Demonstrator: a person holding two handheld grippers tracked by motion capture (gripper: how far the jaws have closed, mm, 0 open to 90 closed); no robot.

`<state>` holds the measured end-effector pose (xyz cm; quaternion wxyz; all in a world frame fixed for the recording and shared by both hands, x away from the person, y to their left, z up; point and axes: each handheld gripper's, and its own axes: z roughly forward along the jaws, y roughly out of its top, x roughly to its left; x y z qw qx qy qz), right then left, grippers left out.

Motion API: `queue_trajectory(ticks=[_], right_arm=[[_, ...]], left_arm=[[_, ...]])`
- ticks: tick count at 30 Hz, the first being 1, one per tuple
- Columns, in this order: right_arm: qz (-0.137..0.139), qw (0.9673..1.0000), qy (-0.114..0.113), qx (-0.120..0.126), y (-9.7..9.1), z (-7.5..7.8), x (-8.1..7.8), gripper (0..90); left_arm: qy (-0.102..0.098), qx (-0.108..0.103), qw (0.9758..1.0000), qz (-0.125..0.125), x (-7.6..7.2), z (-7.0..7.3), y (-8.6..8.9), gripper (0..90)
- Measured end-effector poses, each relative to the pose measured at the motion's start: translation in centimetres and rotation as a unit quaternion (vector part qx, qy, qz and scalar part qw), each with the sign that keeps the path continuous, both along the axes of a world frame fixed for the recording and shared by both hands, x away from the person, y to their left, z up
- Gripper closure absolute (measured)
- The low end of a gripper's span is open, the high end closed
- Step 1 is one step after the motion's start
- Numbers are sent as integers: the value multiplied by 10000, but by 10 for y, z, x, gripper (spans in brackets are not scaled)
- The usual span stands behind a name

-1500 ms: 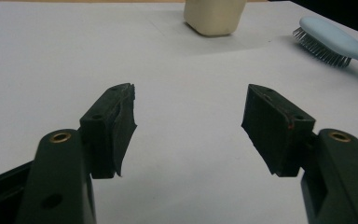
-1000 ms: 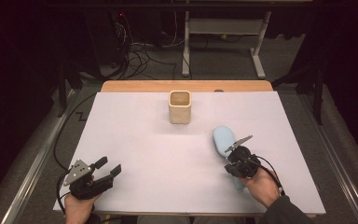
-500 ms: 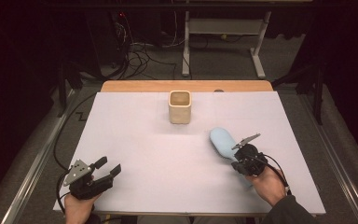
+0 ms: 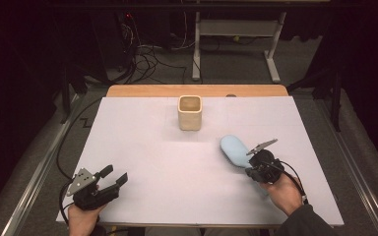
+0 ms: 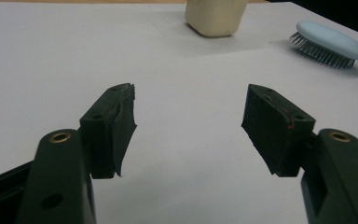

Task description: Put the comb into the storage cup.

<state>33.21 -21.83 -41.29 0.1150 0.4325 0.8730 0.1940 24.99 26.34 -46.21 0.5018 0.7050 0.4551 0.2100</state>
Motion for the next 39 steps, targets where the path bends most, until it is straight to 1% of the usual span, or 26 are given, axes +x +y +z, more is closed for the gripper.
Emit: queue_trajectory(ticks=[5, 6, 8, 14, 15, 20, 22, 26, 29, 32, 35, 37, 39], right_arm=[[-46, 9999, -113, 50, -2, 6, 2, 871], [-97, 9999, -120, 57, -2, 7, 2, 852], [-114, 9998, -177, 56, -2, 7, 4, 817], [-249, 9996, -80, -49, -3, 4, 9, 702], [-256, 9996, -95, -87, -3, 2, 10, 686], [-293, 9995, 6, -139, -3, -4, 15, 640], [-304, 9993, 23, -201, -1, -7, 17, 614], [-343, 9990, 130, -245, 1, -12, 20, 599], [-302, 9989, 173, -327, 2, -17, 23, 590], [-329, 9985, 242, -361, 5, -21, 25, 589], [-313, 9985, 262, -362, 7, -24, 28, 589], [-362, 9983, 291, -340, 7, -24, 28, 594], [-330, 9984, 295, -341, 6, -24, 29, 624]], left_arm=[[-2, -2, 10000, 9, 0, 0, 0, 349], [-1, -2, 10000, 8, 0, 0, 0, 348], [6, 1, 10000, 3, 0, 0, 0, 348], [1, -9, 10000, 8, 0, 0, 0, 347], [1, -9, 10000, 8, 0, 0, 0, 347], [-1, -8, 10000, 7, 0, 0, 0, 347], [-1, -6, 10000, 8, 0, 0, 0, 346], [5, -8, 10000, 4, 0, 0, 0, 346], [7, -10, 10000, 1, 0, 0, 0, 346], [3, -10, 10000, 0, 0, 0, 1, 346], [6, -11, 10000, 0, 1, 0, 0, 346], [3, -8, 10000, 0, 0, 0, 0, 346], [3, -10, 10000, -4, 0, 0, 0, 346]])
